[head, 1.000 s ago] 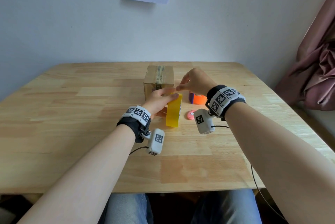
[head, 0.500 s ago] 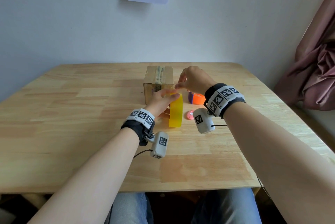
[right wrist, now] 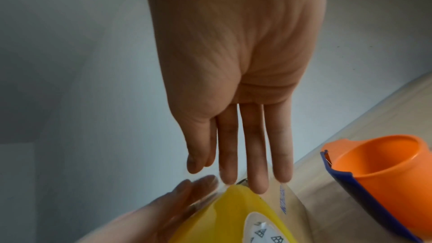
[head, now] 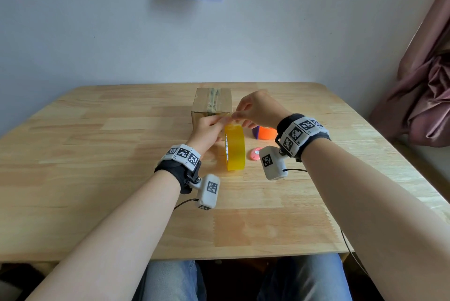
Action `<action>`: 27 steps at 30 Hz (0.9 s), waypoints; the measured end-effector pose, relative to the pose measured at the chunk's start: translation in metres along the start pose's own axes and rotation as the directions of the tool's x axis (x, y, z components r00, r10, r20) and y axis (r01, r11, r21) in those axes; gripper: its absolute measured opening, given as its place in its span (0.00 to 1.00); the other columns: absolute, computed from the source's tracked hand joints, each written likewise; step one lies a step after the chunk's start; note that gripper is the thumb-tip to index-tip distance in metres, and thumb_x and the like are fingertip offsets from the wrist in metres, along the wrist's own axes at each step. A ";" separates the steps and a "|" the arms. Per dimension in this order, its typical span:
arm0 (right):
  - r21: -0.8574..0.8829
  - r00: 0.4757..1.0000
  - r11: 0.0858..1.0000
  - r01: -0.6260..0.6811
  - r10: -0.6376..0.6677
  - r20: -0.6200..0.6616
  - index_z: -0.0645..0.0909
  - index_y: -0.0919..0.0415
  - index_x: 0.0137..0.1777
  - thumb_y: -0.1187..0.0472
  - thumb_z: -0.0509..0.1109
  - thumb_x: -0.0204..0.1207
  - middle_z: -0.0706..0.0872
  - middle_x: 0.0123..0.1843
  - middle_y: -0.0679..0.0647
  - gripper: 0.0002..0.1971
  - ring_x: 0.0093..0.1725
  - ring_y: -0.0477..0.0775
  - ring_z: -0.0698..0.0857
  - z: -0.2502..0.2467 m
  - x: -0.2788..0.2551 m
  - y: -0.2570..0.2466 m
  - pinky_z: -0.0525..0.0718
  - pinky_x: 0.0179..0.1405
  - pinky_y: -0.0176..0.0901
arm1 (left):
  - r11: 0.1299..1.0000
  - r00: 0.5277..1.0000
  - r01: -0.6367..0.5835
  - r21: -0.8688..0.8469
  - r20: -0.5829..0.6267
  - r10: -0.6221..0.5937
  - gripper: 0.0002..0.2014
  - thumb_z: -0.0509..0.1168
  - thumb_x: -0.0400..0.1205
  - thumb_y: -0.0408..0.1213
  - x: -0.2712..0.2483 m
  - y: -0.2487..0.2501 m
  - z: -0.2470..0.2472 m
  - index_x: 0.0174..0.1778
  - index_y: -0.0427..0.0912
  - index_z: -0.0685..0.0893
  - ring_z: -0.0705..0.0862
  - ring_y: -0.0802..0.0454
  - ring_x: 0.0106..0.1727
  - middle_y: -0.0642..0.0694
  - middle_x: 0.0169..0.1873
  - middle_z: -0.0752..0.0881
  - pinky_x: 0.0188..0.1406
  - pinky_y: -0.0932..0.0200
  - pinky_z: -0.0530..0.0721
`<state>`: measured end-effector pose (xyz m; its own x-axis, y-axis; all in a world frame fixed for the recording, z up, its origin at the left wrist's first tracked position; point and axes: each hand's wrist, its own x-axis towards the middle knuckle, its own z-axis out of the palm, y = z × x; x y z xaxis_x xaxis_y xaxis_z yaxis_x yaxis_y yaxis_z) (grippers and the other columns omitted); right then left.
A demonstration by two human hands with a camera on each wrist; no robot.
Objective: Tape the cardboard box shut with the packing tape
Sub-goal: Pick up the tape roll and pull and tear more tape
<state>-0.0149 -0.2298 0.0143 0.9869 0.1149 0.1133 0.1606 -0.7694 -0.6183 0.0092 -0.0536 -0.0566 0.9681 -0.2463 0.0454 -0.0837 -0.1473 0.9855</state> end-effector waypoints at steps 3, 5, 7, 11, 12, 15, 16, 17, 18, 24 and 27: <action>-0.040 1.000 0.999 0.019 -0.018 0.008 0.85 0.51 0.43 0.53 0.77 0.80 0.91 0.41 0.45 0.07 0.39 0.44 0.94 0.000 -0.001 0.000 0.93 0.50 0.51 | 0.996 0.996 -0.026 -0.084 -0.082 0.019 0.08 0.72 0.86 0.43 0.004 -0.002 0.000 0.60 0.52 0.87 0.90 0.43 0.65 0.45 0.61 0.93 0.59 0.45 0.91; -0.028 1.000 0.999 0.018 -0.018 0.020 0.86 0.52 0.45 0.52 0.77 0.80 0.90 0.41 0.43 0.06 0.40 0.45 0.94 -0.001 -0.003 -0.001 0.94 0.50 0.53 | 0.993 0.993 -0.016 -0.121 -0.122 0.001 0.11 0.75 0.84 0.41 0.008 -0.003 0.001 0.58 0.50 0.81 0.91 0.41 0.64 0.44 0.61 0.92 0.61 0.40 0.91; -0.021 1.000 1.000 0.012 -0.012 0.026 0.86 0.53 0.45 0.52 0.77 0.80 0.90 0.41 0.43 0.06 0.40 0.45 0.94 -0.002 -0.003 -0.001 0.94 0.49 0.54 | 0.989 0.991 -0.017 -0.149 -0.131 -0.003 0.10 0.75 0.83 0.40 0.009 -0.003 0.002 0.54 0.48 0.80 0.91 0.38 0.64 0.42 0.59 0.93 0.63 0.35 0.91; -0.014 1.000 1.000 0.009 -0.009 0.015 0.87 0.55 0.47 0.52 0.77 0.81 0.87 0.37 0.39 0.07 0.38 0.46 0.94 -0.004 -0.006 0.000 0.94 0.48 0.56 | 0.990 0.995 -0.036 -0.140 -0.098 0.022 0.03 0.75 0.85 0.39 0.006 -0.001 0.002 0.51 0.48 0.87 0.91 0.36 0.64 0.42 0.53 0.95 0.65 0.33 0.88; -0.014 1.000 1.000 0.009 -0.008 0.014 0.87 0.55 0.48 0.52 0.77 0.81 0.87 0.37 0.39 0.07 0.38 0.46 0.94 -0.004 -0.006 0.000 0.94 0.48 0.56 | 0.990 0.996 -0.036 -0.139 -0.088 0.024 0.02 0.75 0.85 0.39 0.005 -0.001 0.002 0.51 0.49 0.89 0.92 0.37 0.63 0.44 0.51 0.96 0.65 0.34 0.88; -0.017 1.000 1.000 0.004 -0.004 0.016 0.88 0.54 0.48 0.52 0.76 0.81 0.89 0.36 0.42 0.07 0.38 0.46 0.94 -0.003 -0.006 0.000 0.94 0.48 0.55 | 0.991 0.998 -0.029 -0.134 -0.062 0.020 0.04 0.75 0.84 0.41 0.003 -0.001 0.002 0.52 0.50 0.92 0.92 0.42 0.61 0.48 0.50 0.96 0.64 0.39 0.89; -0.015 1.000 1.000 0.002 -0.002 0.015 0.88 0.55 0.48 0.51 0.76 0.81 0.89 0.36 0.43 0.07 0.38 0.46 0.94 -0.003 -0.005 0.000 0.94 0.48 0.55 | 0.991 0.999 -0.026 -0.127 -0.051 0.020 0.06 0.77 0.83 0.42 0.003 -0.001 0.002 0.53 0.50 0.93 0.92 0.44 0.62 0.48 0.51 0.96 0.63 0.42 0.90; -0.012 1.000 1.000 -0.001 0.001 0.014 0.88 0.55 0.48 0.51 0.76 0.81 0.90 0.36 0.44 0.08 0.37 0.46 0.94 -0.003 -0.005 0.000 0.95 0.47 0.55 | 0.992 0.999 -0.024 -0.123 -0.041 0.019 0.07 0.78 0.81 0.43 0.003 -0.001 0.002 0.54 0.49 0.93 0.93 0.45 0.62 0.47 0.52 0.96 0.61 0.45 0.91; -0.009 1.000 1.000 -0.002 0.002 0.012 0.88 0.55 0.48 0.50 0.76 0.81 0.90 0.35 0.43 0.08 0.36 0.45 0.93 -0.003 -0.005 0.000 0.95 0.47 0.54 | 0.993 0.999 -0.024 -0.117 -0.034 0.020 0.09 0.79 0.80 0.43 0.003 -0.001 0.002 0.55 0.49 0.94 0.93 0.46 0.61 0.48 0.53 0.96 0.59 0.47 0.91; -0.027 1.000 1.000 0.006 -0.006 0.012 0.88 0.54 0.48 0.50 0.76 0.81 0.90 0.36 0.45 0.08 0.37 0.45 0.93 -0.003 -0.003 0.001 0.95 0.44 0.51 | 0.996 1.000 -0.021 -0.090 -0.015 0.020 0.08 0.79 0.80 0.39 0.004 0.000 0.004 0.55 0.50 0.94 0.93 0.43 0.62 0.47 0.54 0.96 0.60 0.44 0.91; -0.052 1.000 0.999 0.013 -0.012 0.011 0.88 0.52 0.48 0.50 0.76 0.81 0.91 0.38 0.46 0.07 0.40 0.47 0.93 -0.003 -0.003 0.002 0.93 0.42 0.49 | 0.997 1.000 -0.014 -0.076 -0.019 0.012 0.06 0.79 0.81 0.41 0.005 -0.001 0.005 0.52 0.52 0.95 0.92 0.43 0.64 0.47 0.54 0.96 0.64 0.39 0.91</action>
<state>-0.0172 -0.2329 0.0150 0.9850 0.1308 0.1125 0.1719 -0.7997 -0.5753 0.0134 -0.0600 -0.0577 0.9714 -0.2297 0.0605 -0.0787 -0.0708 0.9944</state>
